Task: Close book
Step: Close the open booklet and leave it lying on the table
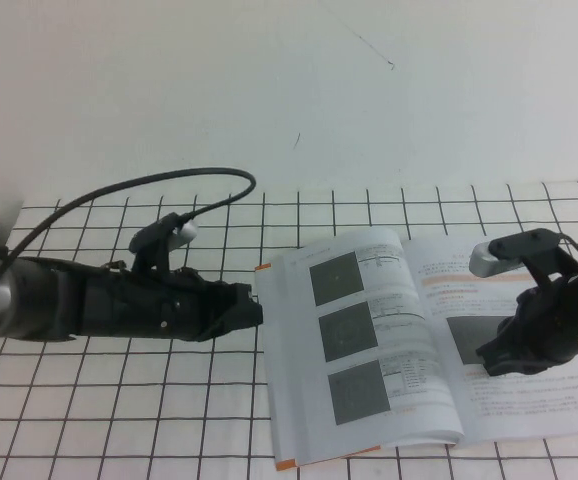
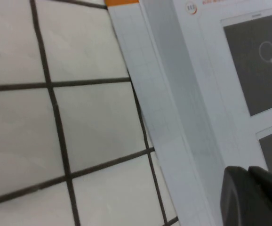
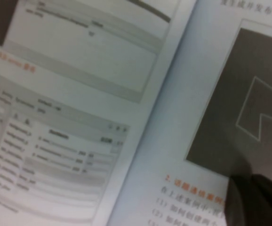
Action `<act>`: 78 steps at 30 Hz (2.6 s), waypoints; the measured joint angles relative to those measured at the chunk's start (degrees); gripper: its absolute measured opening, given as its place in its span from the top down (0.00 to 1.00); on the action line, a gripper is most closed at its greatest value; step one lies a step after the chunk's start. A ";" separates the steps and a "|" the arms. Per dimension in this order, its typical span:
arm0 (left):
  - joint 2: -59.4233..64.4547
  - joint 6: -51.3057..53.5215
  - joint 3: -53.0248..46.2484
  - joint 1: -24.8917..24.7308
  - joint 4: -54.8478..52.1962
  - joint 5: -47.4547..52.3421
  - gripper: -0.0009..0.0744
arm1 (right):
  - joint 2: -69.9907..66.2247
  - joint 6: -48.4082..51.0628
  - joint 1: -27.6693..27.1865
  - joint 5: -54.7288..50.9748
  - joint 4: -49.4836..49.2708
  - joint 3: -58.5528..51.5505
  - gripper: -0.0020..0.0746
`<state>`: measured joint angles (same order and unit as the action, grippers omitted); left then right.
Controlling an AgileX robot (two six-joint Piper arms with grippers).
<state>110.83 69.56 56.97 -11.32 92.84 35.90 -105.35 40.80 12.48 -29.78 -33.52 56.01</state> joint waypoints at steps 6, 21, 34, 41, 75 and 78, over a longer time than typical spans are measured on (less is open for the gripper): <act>0.10 -3.92 0.00 -3.80 -3.17 -6.30 0.99 | -2.88 1.36 0.00 0.48 -0.35 0.59 0.98; 0.10 -16.26 0.22 -5.47 -18.09 -12.23 0.99 | -3.55 1.68 0.00 -0.40 -0.48 1.13 0.98; 0.14 -15.90 1.77 -8.46 -19.68 -13.60 0.99 | -3.55 1.80 0.00 -0.40 -0.57 1.13 0.98; 0.14 -23.66 5.70 -9.46 -29.33 -13.45 0.99 | -3.55 1.80 -0.10 -0.49 -0.69 1.13 0.98; 4.71 -55.02 20.81 -14.38 -62.31 -1.61 0.99 | -3.55 1.80 -0.10 -0.49 -0.80 1.13 0.98; 5.37 -60.80 20.81 -13.44 -69.10 0.46 0.99 | -3.55 1.80 -0.10 -0.49 -0.80 1.13 0.98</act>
<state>116.20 8.76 77.78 -24.76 23.74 36.36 -108.91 42.61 12.38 -30.26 -34.32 57.14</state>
